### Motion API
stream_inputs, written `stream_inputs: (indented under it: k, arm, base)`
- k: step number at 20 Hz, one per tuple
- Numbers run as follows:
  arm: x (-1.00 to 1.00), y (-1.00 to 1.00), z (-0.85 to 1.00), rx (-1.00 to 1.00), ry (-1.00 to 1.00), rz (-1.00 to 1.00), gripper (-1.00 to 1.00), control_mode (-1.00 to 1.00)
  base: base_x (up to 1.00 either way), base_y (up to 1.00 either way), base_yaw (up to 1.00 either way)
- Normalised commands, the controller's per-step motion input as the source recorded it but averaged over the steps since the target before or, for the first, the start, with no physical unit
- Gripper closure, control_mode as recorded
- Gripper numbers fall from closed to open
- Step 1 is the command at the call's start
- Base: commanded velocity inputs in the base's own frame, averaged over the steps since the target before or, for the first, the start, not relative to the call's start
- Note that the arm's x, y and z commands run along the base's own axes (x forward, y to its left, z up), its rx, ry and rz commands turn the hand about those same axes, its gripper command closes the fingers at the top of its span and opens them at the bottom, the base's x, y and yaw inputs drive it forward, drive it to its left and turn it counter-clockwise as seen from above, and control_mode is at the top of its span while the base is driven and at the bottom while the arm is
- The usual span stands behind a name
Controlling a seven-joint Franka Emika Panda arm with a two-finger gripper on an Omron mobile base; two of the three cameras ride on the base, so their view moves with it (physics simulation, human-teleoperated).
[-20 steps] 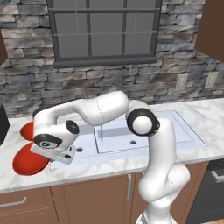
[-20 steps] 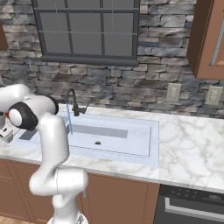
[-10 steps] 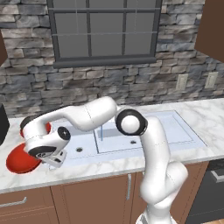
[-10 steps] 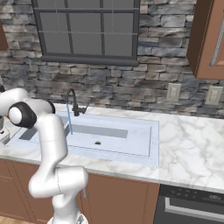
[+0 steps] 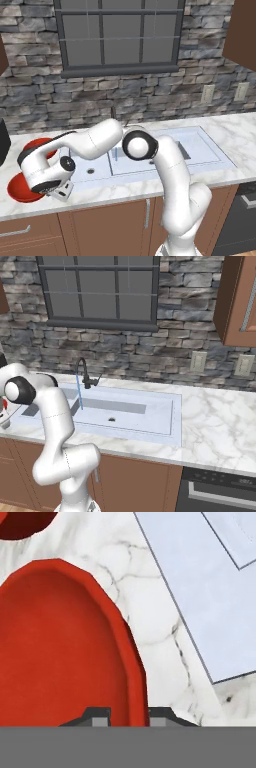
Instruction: Rinse each bowl for a few seconds and place them down in the sink or on the counter.
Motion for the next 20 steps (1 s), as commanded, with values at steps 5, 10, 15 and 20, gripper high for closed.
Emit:
stream_inputs:
  k: [5,10,15,20]
  arm:
    - [0.18,0.35,-0.02,-0.20,0.06,-0.09,1.00,-1.00]
    - [0.23,0.58,0.04,-0.19,0.03,-0.11,-1.00,-1.00]
    - [0.23,0.59,0.14,-0.20,0.01,-0.11,-1.00,-1.00]
    - [0.05,0.18,0.16,-0.17,-0.04,-0.06,-1.00,-1.00]
  base:
    - [0.00,0.00,0.00]
    - [0.00,0.00,0.00]
    - [0.00,0.00,0.00]
    - [0.00,0.00,0.00]
